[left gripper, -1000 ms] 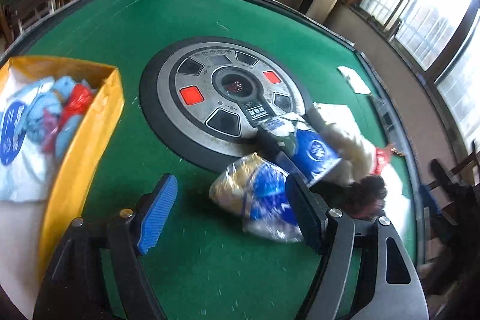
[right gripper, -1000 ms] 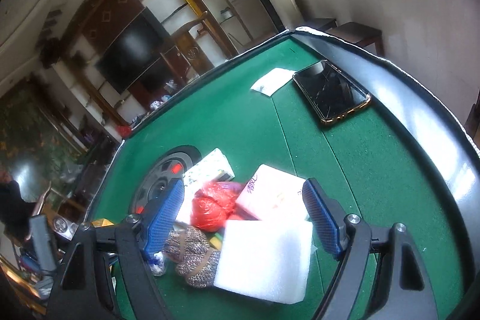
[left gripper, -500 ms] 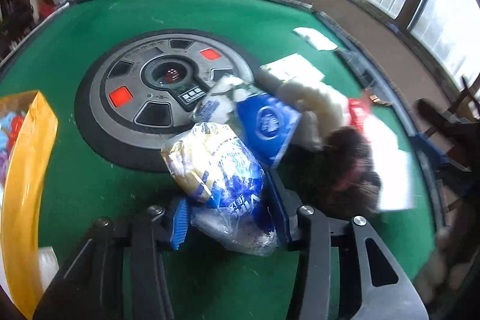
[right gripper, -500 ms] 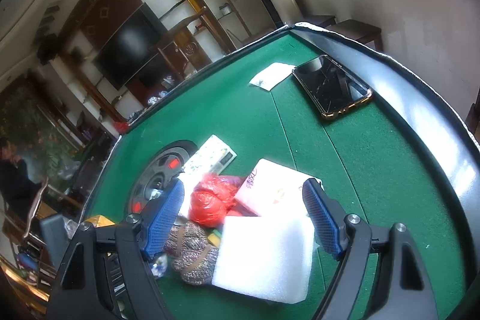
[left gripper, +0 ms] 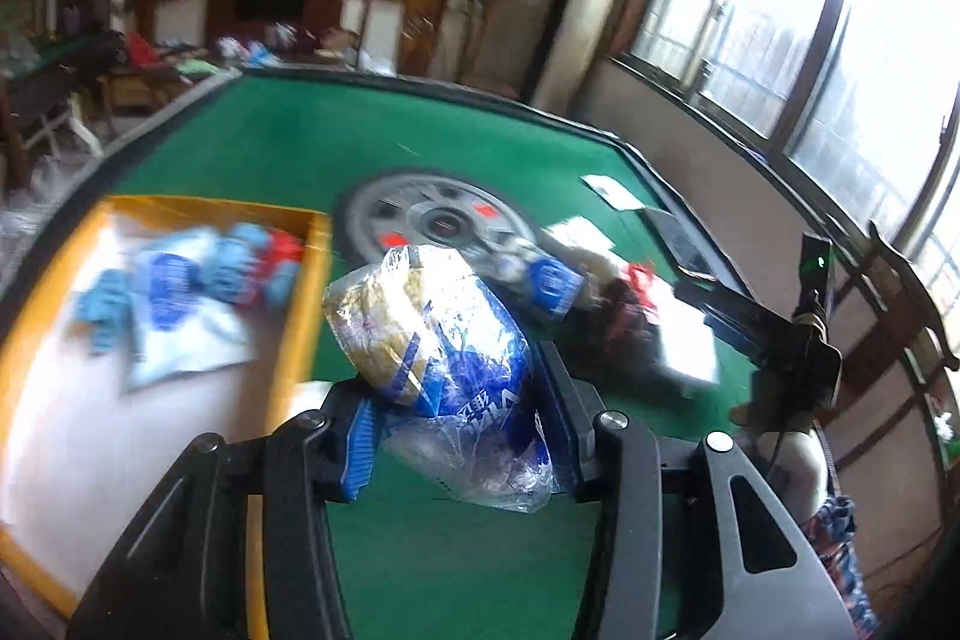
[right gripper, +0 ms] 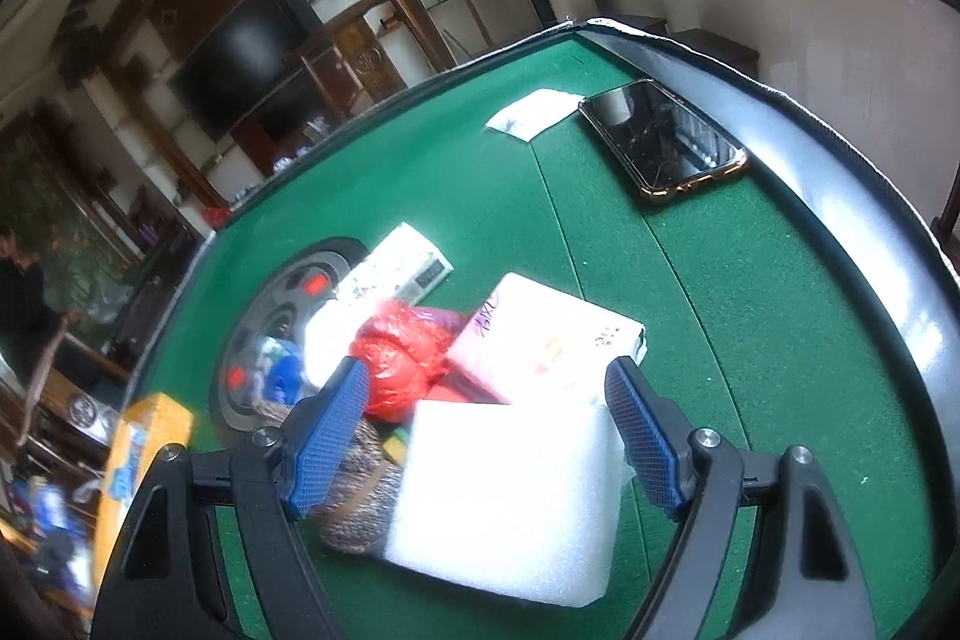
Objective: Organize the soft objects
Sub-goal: 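Grasp the blue-wrapped bag with the left tool and lift it, then carry the blue-wrapped bag toward the box while the right tool reaches for the Vinda pack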
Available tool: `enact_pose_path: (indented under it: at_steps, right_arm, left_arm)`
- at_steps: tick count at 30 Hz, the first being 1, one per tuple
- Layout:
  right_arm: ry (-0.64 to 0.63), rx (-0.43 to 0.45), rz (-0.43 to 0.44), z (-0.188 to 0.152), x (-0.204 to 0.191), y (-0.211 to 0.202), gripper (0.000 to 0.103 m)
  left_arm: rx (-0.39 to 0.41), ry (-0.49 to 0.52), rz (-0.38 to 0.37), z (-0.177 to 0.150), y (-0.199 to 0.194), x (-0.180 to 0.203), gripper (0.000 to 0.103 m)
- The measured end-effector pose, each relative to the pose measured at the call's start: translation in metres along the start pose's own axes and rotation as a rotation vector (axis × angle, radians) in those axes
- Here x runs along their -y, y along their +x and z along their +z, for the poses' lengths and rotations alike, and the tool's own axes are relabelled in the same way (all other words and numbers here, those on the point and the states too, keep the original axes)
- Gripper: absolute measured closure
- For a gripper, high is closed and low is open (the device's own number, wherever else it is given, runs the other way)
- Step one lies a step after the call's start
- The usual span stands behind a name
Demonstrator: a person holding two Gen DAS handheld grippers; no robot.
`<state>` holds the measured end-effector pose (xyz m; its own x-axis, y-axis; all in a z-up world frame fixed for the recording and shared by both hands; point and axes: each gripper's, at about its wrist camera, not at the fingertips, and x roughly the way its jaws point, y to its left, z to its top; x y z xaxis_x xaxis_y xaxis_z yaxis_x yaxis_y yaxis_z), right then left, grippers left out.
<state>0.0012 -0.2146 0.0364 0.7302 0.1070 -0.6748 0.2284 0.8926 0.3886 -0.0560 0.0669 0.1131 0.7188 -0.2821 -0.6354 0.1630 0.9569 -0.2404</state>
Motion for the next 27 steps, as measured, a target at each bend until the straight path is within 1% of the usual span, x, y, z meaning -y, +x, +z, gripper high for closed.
enact_pose_path:
  at_steps: [1, 4, 7, 10, 16, 21, 24, 26, 27]
  right_arm:
    - [-0.006, -0.003, -0.013, -0.001, 0.0, 0.001, 0.026]
    - [-0.014, -0.011, -0.044, -0.002, 0.001, 0.004, 0.026]
    - [-0.026, -0.003, -0.079, -0.002, 0.001, 0.003, 0.026]
    - [-0.036, -0.009, -0.09, -0.003, 0.002, 0.005, 0.026]
    - [-0.046, -0.021, -0.115, -0.003, 0.004, 0.007, 0.027]
    - [-0.032, -0.021, -0.122, -0.003, 0.008, 0.005, 0.027]
    - [-0.036, -0.014, -0.132, -0.003, 0.006, 0.005, 0.027]
    - [-0.049, -0.011, -0.135, -0.004, 0.004, 0.004, 0.027]
    - [-0.054, -0.005, -0.142, -0.004, 0.002, 0.003, 0.027]
  left_arm:
    - [0.01, 0.0, 0.026, 0.0, -0.004, -0.005, 0.059]
    - [0.045, 0.005, 0.067, -0.004, -0.017, -0.015, 0.059]
    - [0.075, 0.009, 0.083, -0.008, -0.026, -0.019, 0.059]
    - [0.088, -0.015, 0.057, -0.012, -0.029, -0.026, 0.059]
    - [0.09, -0.068, -0.006, -0.022, -0.042, -0.04, 0.059]
    - [0.102, -0.067, -0.055, -0.03, -0.052, -0.043, 0.059]
    - [0.084, -0.09, -0.101, -0.03, -0.051, -0.046, 0.059]
    - [0.087, -0.112, -0.15, -0.032, -0.051, -0.048, 0.059]
    - [0.086, -0.113, -0.162, -0.033, -0.05, -0.048, 0.059]
